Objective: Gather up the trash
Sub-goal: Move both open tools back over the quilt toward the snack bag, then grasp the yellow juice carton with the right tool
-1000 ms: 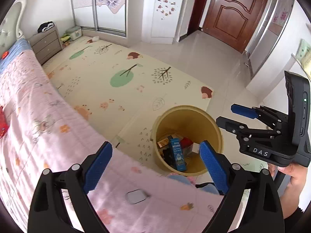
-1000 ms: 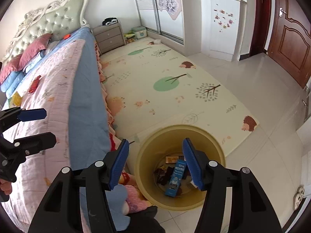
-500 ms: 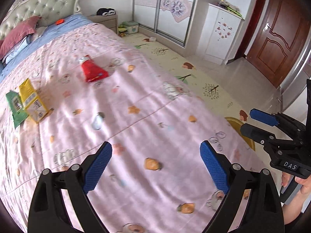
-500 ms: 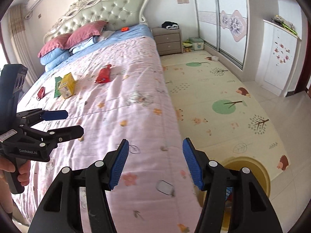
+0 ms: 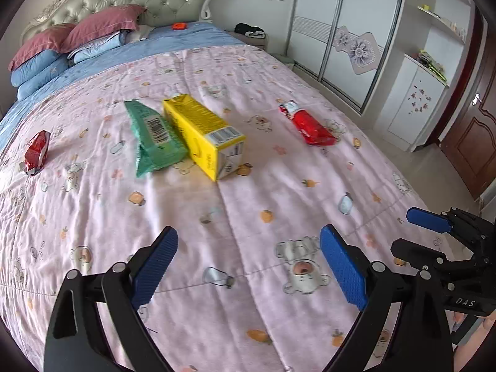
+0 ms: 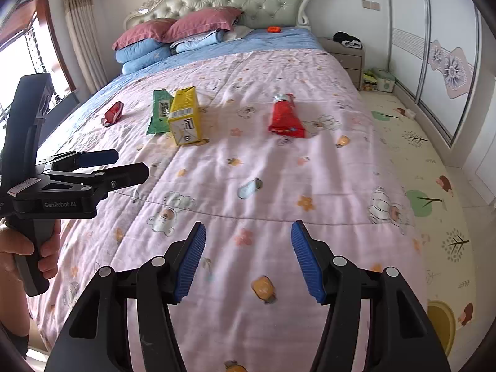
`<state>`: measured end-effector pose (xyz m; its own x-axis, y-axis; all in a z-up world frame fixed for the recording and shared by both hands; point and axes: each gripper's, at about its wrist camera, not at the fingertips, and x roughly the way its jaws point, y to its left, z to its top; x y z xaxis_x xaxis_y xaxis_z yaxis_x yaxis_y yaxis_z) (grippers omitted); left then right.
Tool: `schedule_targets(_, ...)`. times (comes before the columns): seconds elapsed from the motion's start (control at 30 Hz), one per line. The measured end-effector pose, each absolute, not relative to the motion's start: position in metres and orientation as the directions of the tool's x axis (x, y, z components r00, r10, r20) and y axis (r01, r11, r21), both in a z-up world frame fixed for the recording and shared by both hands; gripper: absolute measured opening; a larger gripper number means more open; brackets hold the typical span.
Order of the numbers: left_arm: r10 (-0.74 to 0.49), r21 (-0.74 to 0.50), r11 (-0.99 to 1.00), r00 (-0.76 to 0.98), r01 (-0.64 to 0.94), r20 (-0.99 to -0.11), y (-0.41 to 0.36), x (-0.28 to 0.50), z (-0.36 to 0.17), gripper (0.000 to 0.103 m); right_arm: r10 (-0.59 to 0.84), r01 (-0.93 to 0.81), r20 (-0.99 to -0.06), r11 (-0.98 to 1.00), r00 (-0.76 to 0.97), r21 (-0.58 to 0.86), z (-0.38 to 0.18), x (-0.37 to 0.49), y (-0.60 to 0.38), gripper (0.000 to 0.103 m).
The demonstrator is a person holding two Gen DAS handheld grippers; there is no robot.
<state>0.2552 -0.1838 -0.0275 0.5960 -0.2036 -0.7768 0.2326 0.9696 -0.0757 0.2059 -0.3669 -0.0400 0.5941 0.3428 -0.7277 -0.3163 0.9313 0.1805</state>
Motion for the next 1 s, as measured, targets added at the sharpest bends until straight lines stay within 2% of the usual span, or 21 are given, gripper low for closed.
schedule_targets(0.3, -0.153, -0.113, 0.988, 0.629, 0.105, -0.762, -0.118, 0.293, -0.031, 0.093, 0.423, -0.421, -0.734, 0.884, 0.531, 0.205, -0.036, 0.259, -0.304, 0.057)
schedule_targets(0.47, -0.158, -0.113, 0.987, 0.654, 0.110, -0.740, -0.097, 0.309, -0.033, 0.093, 0.436, -0.488, -0.726, 0.858, 0.532, 0.158, -0.033, 0.286, -0.273, 0.057)
schedule_targets(0.87, -0.168, -0.133, 0.986, 0.608, 0.102, -0.776, -0.084, 0.365, -0.042, 0.095, 0.419, -0.514, -0.746, 0.850, 0.517, 0.120, -0.055, 0.348, -0.230, 0.057)
schedule_targets(0.93, -0.180, -0.148, 0.984, 0.608, 0.103, -0.773, -0.082, 0.371, -0.043, 0.095, 0.421, -0.513, -0.748, 0.849, 0.514, 0.125, -0.057, 0.357, -0.227, 0.050)
schedule_targets(0.97, -0.189, -0.158, 0.982, 0.608, 0.105, -0.771, -0.081, 0.374, -0.043, 0.095, 0.428, -0.516, -0.748, 0.846, 0.507, 0.134, -0.058, 0.361, -0.226, 0.041)
schedule_targets(1.0, -0.197, -0.167, 0.980, 0.609, 0.106, -0.769, -0.081, 0.375, -0.044, 0.095, 0.430, -0.518, -0.754, 0.844, 0.497, 0.141, -0.060, 0.365, -0.225, 0.041)
